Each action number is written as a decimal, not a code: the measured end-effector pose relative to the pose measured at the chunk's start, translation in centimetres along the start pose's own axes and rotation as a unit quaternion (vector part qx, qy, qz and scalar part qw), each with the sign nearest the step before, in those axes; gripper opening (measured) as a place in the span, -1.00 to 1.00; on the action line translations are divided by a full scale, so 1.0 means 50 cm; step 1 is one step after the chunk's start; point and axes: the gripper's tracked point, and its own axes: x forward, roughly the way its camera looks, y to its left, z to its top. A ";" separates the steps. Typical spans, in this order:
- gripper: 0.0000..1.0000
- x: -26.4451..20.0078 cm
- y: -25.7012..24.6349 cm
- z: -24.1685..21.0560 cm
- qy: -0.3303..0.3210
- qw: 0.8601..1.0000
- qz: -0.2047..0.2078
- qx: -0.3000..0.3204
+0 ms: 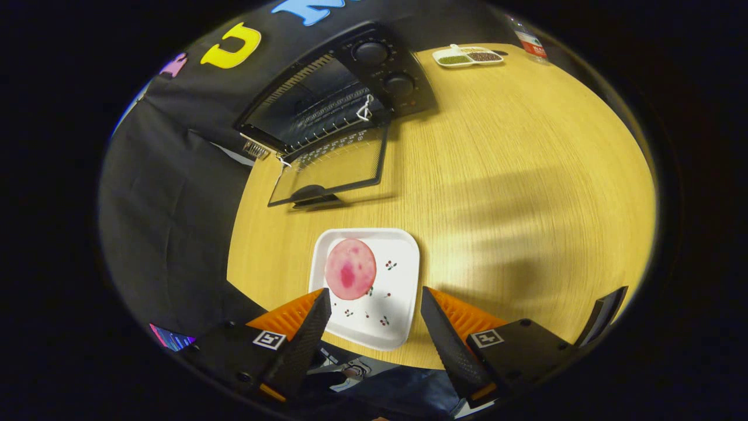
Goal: Open the toaster oven, put the food inside, and close the toaster oven door.
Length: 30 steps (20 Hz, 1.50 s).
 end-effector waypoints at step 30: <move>-0.96 0.012 0.065 -0.016 -0.012 0.992 0.046 0.119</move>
